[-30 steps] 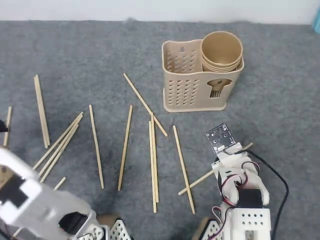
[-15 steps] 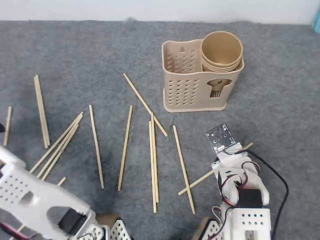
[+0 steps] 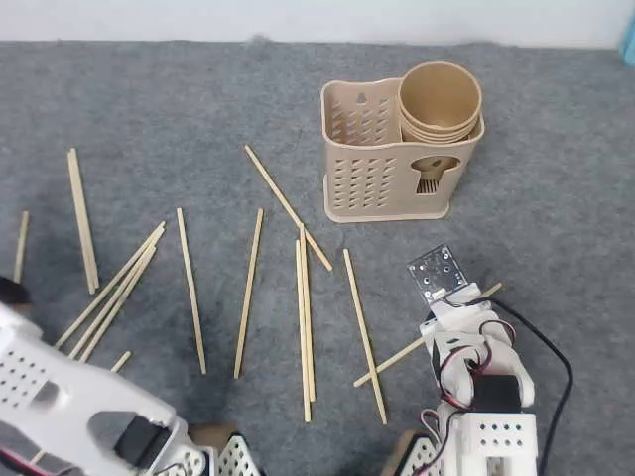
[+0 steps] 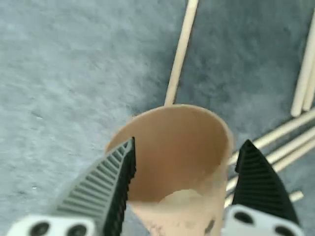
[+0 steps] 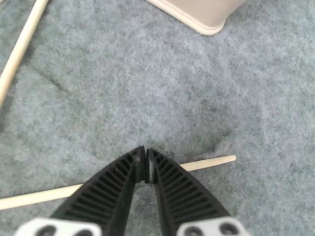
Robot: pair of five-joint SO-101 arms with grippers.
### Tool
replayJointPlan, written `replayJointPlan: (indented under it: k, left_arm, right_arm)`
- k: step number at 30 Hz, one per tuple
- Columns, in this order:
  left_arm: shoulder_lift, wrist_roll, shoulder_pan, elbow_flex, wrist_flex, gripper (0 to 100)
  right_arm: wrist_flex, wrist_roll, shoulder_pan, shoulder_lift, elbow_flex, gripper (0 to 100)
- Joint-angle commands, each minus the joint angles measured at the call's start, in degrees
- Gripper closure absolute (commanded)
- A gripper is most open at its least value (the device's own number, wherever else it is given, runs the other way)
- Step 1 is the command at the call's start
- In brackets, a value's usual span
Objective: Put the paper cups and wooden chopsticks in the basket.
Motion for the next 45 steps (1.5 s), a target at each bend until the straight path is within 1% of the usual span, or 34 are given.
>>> replayJointPlan:
  k: [1, 5, 10, 11, 13, 17, 18, 20, 23, 35, 39, 42, 45]
  left_arm:
    - [-6.77, -1.49, -0.18, 5.49, 2.29, 68]
    - [-10.20, -3.96, -0.26, 11.65, 2.29, 68]
    - [-12.84, -4.13, -0.44, 16.75, 2.29, 69]
    - [-13.10, -4.13, -0.44, 17.80, 2.29, 70]
    - [-13.36, -4.13, -0.18, 19.74, 2.29, 76]
    - [-13.01, -4.13, 0.26, 22.20, 2.29, 98]
    - [-13.01, -4.13, 0.62, 22.73, 2.29, 100]
    - [-13.01, -4.13, 0.88, 23.87, 2.29, 97]
    - [-13.01, -4.13, 1.14, 25.19, 2.20, 99]
    - [-13.63, -3.78, 2.64, 24.57, 2.20, 99]
    - [-13.63, -3.43, 2.55, 18.15, 2.20, 99]
    - [-13.63, -0.70, 2.37, 13.14, 2.20, 99]
    - [-13.63, -0.18, 2.20, 9.10, 2.20, 99]
  right_arm:
    - [0.04, 0.70, -0.48, -0.75, -0.18, 99.0]
    - [0.13, 0.70, -0.48, -0.75, -0.18, 99.0]
    - [0.04, 0.70, -0.48, -0.75, -0.18, 99.0]
    - [0.04, 0.70, -0.48, -0.75, -0.18, 99.0]
    - [0.04, 0.70, -0.48, -0.75, -0.18, 99.0]
    - [-0.04, 0.70, -0.48, -0.75, -0.18, 99.0]
    - [-0.04, 0.70, -0.48, -0.75, -0.18, 99.0]
    - [-0.04, 0.70, -0.48, -0.75, -0.18, 99.0]
    - [-0.04, 0.70, -0.48, -0.75, -0.18, 99.0]
    - [0.04, 0.70, -0.48, -0.75, -0.18, 99.0]
    - [-0.04, 0.70, -0.48, -0.75, -0.18, 99.0]
    - [-0.04, 0.70, -0.48, -0.75, -0.18, 99.0]
    - [-0.04, 0.70, -0.40, -0.75, -0.18, 99.0]
